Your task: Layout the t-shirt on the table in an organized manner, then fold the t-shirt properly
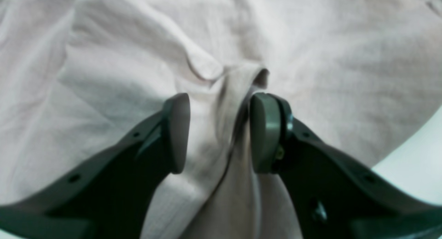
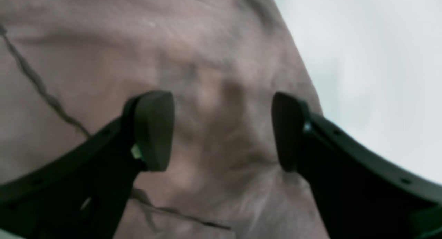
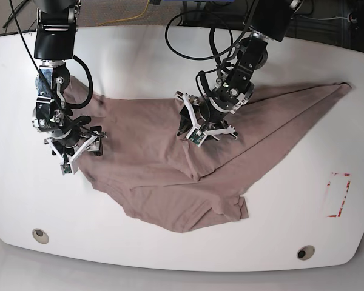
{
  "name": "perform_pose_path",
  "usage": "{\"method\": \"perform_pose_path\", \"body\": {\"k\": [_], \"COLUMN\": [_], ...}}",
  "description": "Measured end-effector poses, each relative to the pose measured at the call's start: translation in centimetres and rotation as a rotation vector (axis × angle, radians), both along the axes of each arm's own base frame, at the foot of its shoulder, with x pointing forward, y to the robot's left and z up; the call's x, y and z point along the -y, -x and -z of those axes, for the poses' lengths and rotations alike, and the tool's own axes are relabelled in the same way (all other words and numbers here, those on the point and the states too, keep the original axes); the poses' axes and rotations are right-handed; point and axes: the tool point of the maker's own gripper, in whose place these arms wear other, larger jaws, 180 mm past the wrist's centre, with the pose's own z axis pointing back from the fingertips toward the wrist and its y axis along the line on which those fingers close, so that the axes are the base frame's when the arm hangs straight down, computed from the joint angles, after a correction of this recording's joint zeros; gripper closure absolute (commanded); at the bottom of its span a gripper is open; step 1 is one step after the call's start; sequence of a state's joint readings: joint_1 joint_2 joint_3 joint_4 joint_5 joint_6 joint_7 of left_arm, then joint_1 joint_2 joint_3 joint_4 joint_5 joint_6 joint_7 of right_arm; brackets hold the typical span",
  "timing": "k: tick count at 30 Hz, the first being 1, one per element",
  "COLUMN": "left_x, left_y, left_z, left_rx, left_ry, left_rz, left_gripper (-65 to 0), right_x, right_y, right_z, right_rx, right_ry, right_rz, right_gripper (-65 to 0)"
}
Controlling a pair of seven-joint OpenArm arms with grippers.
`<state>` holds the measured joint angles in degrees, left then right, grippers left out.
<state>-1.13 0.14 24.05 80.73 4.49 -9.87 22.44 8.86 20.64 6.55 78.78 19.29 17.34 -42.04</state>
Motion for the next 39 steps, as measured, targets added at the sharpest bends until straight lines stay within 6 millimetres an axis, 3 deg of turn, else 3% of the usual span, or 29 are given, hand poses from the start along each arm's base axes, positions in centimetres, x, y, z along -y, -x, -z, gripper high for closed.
{"method": "perform_pose_path", "body": {"k": [26,30,36,39], "left_x": [-0.1,-0.1,-0.1,-0.2], "left_y": [-1.4,-1.5,-1.5,-1.5], "left_z": [0.9,0.9,0.9,0.9], "left_rx": [-0.012,-0.012,-0.012,-0.012], "left_ry": [-0.024,-0.024,-0.023,-0.024], "left_rz": [0.006,0.006,0.006,0.004], "left_gripper": [-26.5,-19.1,-1.0,0.0], "right_x": [-0.2,-0.2,-0.2,-0.2], "right_y": [-0.2,-0.2,-0.2,-0.2], "right_z": [-0.5,-0.5,-0.5,-0.5], "right_rx": [0.013,0.013,0.013,0.013], "right_ry": [0.004,0.004,0.004,0.004], "right_rz": [-0.016,-0.016,-0.016,-0.016], "right_gripper": [-42.5,-42.5,-42.5,-42.5]}}
